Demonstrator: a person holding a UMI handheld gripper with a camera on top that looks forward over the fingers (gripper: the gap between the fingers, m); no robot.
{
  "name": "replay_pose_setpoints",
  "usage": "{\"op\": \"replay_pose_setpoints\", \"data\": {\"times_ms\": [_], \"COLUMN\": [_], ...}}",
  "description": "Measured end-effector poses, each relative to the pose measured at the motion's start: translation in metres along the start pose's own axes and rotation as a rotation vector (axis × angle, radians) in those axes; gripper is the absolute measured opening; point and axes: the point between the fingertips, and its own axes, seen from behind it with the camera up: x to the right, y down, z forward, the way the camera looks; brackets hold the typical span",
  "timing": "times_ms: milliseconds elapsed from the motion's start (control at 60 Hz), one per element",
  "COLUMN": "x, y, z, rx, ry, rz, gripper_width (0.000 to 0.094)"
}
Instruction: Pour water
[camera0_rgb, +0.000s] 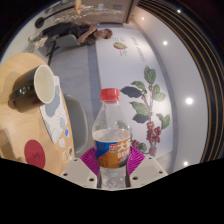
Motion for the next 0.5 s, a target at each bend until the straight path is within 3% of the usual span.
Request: {"op": "replay_pose_setpoints", "data": {"times_ms": [150,250,500], "x": [0.013,0.020,0.012], "y": [-0.057,-0.065,-0.075], "z": [-0.001,0.009,-0.002], "rx": [0.091,0.115,0.102], "ry": [0.016,0.017,-0.009], "rz": [-0.548,-0.837,-1.011], "gripper_width": [0.0320,0.0326,0.0348]}}
